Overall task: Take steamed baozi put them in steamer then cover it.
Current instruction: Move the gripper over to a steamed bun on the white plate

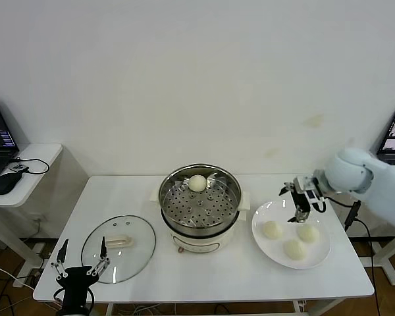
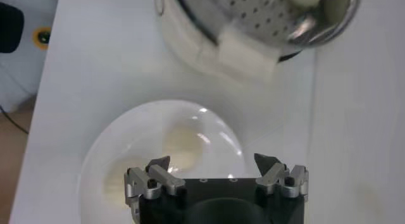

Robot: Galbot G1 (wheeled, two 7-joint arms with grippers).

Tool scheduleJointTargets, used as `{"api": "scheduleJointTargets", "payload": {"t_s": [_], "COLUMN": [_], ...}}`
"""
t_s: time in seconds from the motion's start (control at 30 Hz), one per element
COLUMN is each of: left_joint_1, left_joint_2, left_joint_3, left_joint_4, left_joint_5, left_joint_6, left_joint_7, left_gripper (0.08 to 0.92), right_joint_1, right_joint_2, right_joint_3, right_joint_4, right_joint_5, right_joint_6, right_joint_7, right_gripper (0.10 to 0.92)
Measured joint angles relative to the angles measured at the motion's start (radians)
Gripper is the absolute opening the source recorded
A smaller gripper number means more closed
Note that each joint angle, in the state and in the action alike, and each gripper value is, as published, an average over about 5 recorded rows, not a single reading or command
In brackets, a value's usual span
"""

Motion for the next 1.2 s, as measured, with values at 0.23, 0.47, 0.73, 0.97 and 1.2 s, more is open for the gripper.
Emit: {"api": "scheduleJointTargets", "payload": {"t_s": [0.23, 0.47, 0.73, 0.97, 1.2], "left_joint_1": [0.002, 0.004, 0.003, -0.003, -0.007], "left_joint_2": [-0.005, -0.004, -0.005, -0.005, -0.005], "left_joint_3": [-0.005, -0.016, -0.022, -0.022, -0.022], "left_joint_4": [0.013, 0.020, 0.029, 0.037, 0.047], "left_joint_5": [0.003, 0.003, 0.001, 0.000, 0.000], "left_joint_6": [0.000, 0.000, -0.002, -0.002, -0.003], "left_joint_7": [0.001, 0.001, -0.001, -0.001, -0.002], "left_gripper": [0.823, 0.823, 0.823, 0.823, 0.823], "right_joint_1": [-0.134, -0.219, -0.273, -0.306, -0.325], "right_joint_2": [0.030, 0.100, 0.191, 0.257, 0.293], "right_joint_3": [0.080, 0.128, 0.158, 0.180, 0.195], "right_joint_4": [-0.069, -0.155, -0.248, -0.319, -0.362], "right_joint_5": [-0.062, -0.104, -0.142, -0.172, -0.192], "right_joint_6": [0.007, 0.017, 0.026, 0.032, 0.032], "right_joint_7": [0.000, 0.011, 0.020, 0.026, 0.029], "right_gripper": [0.822, 0.823, 0.823, 0.823, 0.749]}}
